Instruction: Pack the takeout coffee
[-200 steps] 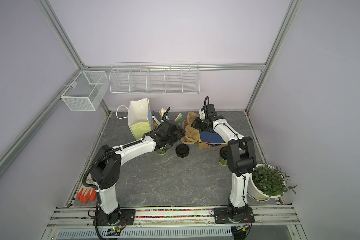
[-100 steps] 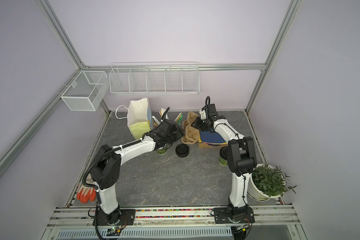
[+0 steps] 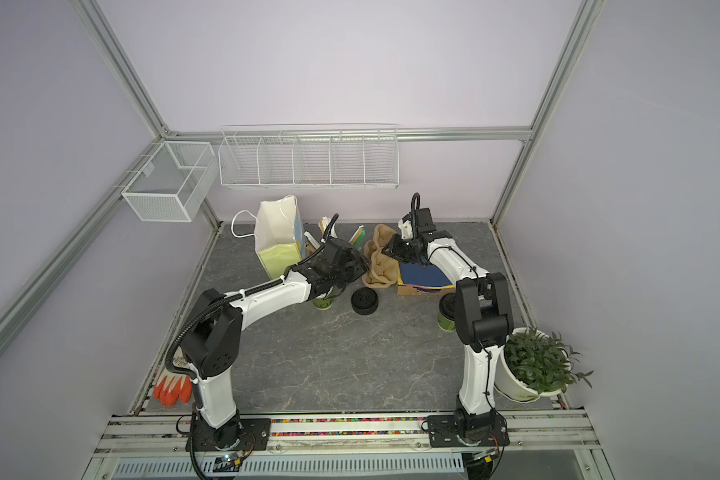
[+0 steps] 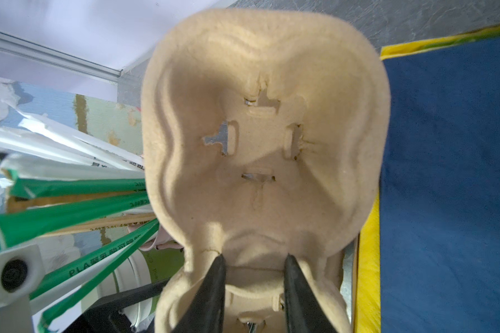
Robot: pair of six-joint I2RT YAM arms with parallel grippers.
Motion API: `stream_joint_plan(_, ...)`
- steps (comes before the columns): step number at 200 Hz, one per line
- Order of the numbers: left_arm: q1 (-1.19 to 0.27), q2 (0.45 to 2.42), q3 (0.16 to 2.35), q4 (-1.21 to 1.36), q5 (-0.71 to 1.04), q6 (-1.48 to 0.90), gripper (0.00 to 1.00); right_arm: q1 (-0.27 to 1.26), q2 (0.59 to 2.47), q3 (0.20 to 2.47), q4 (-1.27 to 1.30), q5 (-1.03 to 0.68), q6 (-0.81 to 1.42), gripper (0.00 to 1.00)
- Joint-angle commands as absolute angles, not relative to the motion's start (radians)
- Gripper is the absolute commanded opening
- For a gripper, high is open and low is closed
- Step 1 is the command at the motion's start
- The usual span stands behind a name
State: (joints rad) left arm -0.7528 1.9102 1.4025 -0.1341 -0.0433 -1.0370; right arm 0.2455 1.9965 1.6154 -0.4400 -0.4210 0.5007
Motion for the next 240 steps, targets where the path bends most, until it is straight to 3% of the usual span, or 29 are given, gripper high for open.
stream_joint_plan(1,-0.752,1.93,1.4,-0.111,-0.032,-1.039,0.71,0.242,2.014,1.625,-0.454,-0.449,0.485,0.28)
stream_joint_plan(240,-0.75,1.968,1.43,-0.157,-0.043,-1.006,0.68,0.232,2.029,1.657,-0.474,-0.547,0.469,0.28)
